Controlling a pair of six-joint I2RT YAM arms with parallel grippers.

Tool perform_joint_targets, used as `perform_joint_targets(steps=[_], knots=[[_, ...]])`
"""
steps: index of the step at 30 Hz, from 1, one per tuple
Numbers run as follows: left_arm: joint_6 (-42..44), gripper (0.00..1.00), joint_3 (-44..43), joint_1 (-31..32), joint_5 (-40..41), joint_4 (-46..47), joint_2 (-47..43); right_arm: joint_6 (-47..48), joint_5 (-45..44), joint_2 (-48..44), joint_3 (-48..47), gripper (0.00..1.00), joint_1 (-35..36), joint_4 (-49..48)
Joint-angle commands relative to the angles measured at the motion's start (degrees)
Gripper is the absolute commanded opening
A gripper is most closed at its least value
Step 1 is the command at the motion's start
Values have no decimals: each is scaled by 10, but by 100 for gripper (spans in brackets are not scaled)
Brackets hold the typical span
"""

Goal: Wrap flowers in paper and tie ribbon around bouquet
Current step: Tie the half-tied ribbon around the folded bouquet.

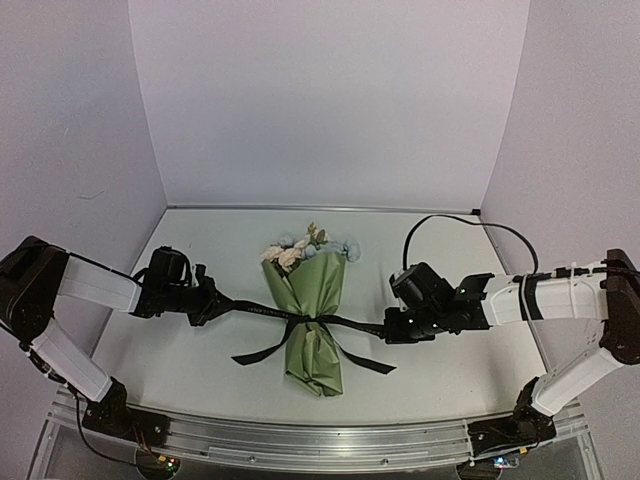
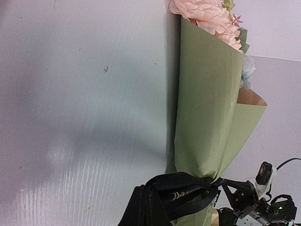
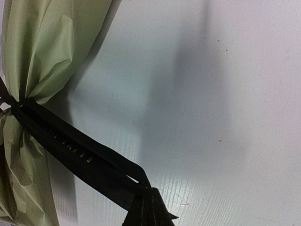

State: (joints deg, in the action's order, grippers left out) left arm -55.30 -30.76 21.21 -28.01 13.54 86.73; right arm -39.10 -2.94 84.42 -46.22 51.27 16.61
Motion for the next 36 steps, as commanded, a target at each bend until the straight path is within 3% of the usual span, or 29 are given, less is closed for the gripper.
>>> perform_joint_targets(steps=[1,18,29,36], knots=[[22,0,-18,-48,96,-11,10,-17,-94,7,21,0,-19,156],[42,0,-38,-52,33,5,42,4,-52,2,4,0,-22,158],[72,0,-81,-33,47,-62,29,-3,-17,-10,-30,0,-17,160],[84,17,-95,-29,65,-95,8,-7,-18,-26,-28,9,-16,165]])
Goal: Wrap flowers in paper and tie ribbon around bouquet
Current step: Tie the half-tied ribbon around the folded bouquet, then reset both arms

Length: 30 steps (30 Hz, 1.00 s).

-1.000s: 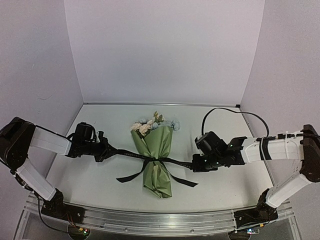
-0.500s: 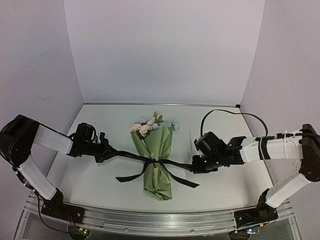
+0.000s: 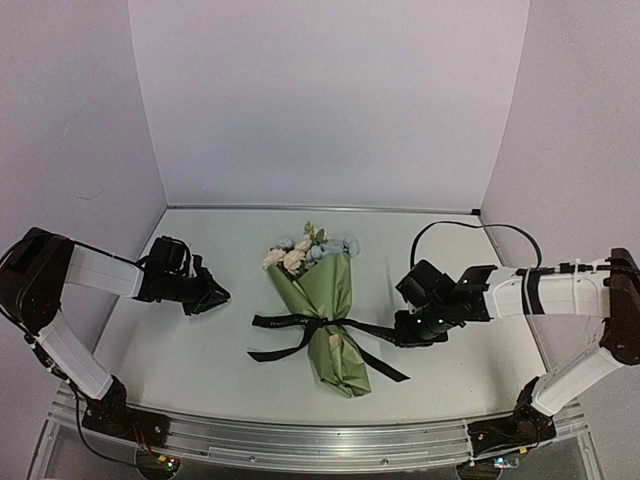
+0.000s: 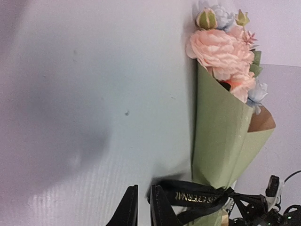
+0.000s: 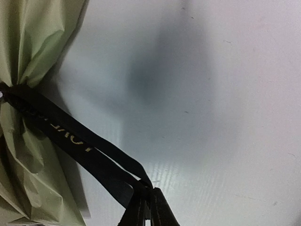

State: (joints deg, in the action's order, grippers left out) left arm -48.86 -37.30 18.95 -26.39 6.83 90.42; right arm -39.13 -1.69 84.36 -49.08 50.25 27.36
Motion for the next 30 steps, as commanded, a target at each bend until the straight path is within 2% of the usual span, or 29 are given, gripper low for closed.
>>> perform_joint_targets(steps=[1,5,12,13,14,15,17,21,24,30], knots=[[21,21,-30,-6,51,-32,-32,-7,-31,-29,1,11,-6,59],[34,30,-39,-3,65,-56,-53,-3,-36,-49,-4,24,-6,68],[60,44,-66,5,88,-107,-92,2,-36,-66,-18,62,-6,85],[63,50,-70,8,91,-111,-98,2,-39,-69,-17,69,-6,86],[66,55,-72,13,97,-116,-105,2,-42,-77,-17,88,-6,88],[70,60,-76,17,102,-121,-111,4,-45,-81,-18,95,-7,92],[79,71,-88,31,116,-131,-127,8,-53,-91,-24,98,-9,103],[110,84,-119,67,153,-149,-152,-5,-68,-121,-30,98,-20,118],[127,99,-134,88,171,-148,-175,-12,-91,-153,-36,98,-24,130],[185,100,-170,93,174,-163,-227,15,-178,-231,-42,98,-25,140]])
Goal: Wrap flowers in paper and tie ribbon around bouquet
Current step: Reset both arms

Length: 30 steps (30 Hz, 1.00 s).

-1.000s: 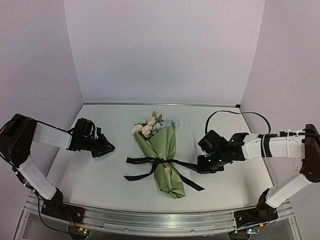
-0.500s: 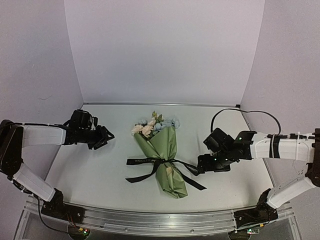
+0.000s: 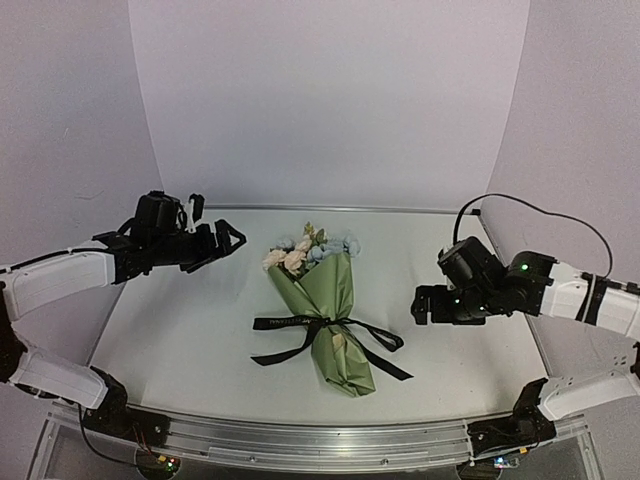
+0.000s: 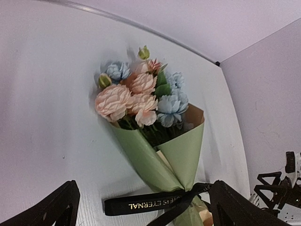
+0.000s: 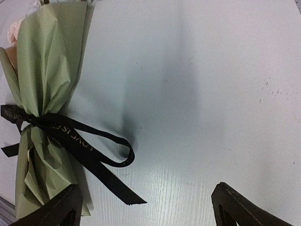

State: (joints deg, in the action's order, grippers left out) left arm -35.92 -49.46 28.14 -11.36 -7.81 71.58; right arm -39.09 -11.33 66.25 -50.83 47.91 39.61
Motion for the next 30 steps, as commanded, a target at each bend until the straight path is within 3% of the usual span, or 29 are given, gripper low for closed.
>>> perform_joint_targets(steps=[1,17,30], knots=[[64,100,-57,1,26,-25,-44,20,-95,-60,-27,98,-2,18],[81,100,-102,0,101,-53,-68,33,-143,-116,-8,98,-1,20],[83,100,-95,0,97,-59,-67,39,-134,-119,-5,98,-1,21]])
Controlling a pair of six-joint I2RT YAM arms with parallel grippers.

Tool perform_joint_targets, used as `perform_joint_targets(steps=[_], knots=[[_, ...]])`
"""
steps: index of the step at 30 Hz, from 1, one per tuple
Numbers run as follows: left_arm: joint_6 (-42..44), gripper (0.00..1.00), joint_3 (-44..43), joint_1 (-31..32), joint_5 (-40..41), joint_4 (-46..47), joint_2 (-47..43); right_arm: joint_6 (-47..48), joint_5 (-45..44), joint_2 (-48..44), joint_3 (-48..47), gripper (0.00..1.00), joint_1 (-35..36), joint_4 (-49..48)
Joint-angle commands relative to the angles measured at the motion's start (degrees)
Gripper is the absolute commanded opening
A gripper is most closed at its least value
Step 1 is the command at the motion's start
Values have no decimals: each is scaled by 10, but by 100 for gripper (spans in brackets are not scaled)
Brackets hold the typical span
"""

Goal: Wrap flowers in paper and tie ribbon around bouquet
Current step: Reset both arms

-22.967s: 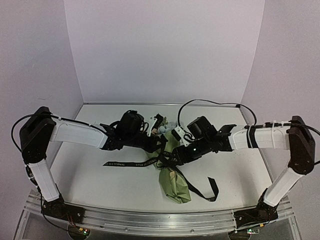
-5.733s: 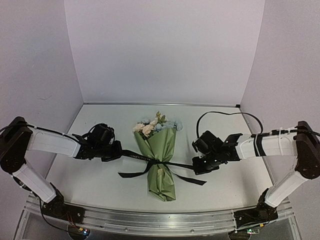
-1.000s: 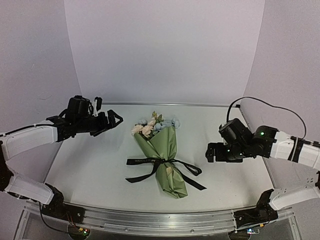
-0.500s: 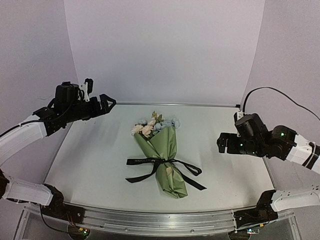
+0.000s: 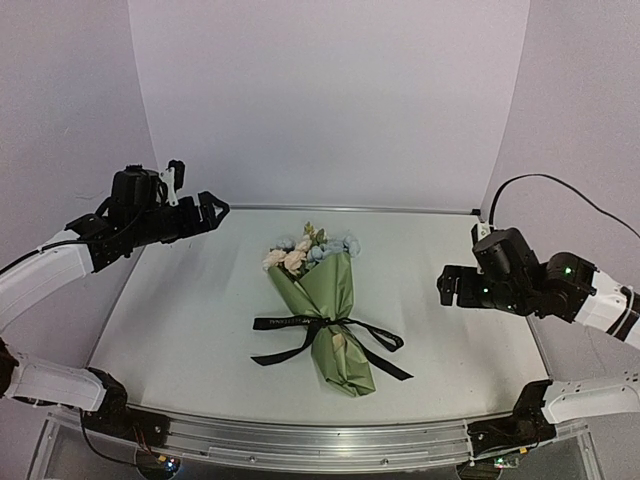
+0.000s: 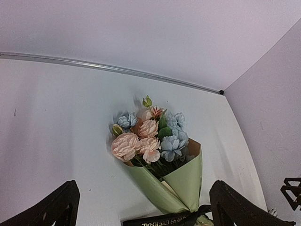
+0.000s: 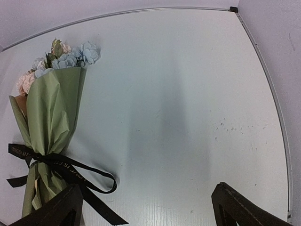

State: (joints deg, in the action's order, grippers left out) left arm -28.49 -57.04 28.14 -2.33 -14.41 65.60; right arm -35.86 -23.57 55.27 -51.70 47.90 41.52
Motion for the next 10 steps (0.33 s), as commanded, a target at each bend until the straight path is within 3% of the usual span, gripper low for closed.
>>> perform_joint_targets(steps=[1,10], knots=[[9,100,-18,0,7,9,-7,6,-11,-10,4,98,-1,2],[14,100,-16,0,12,6,-10,11,-13,-2,-1,98,-1,1]])
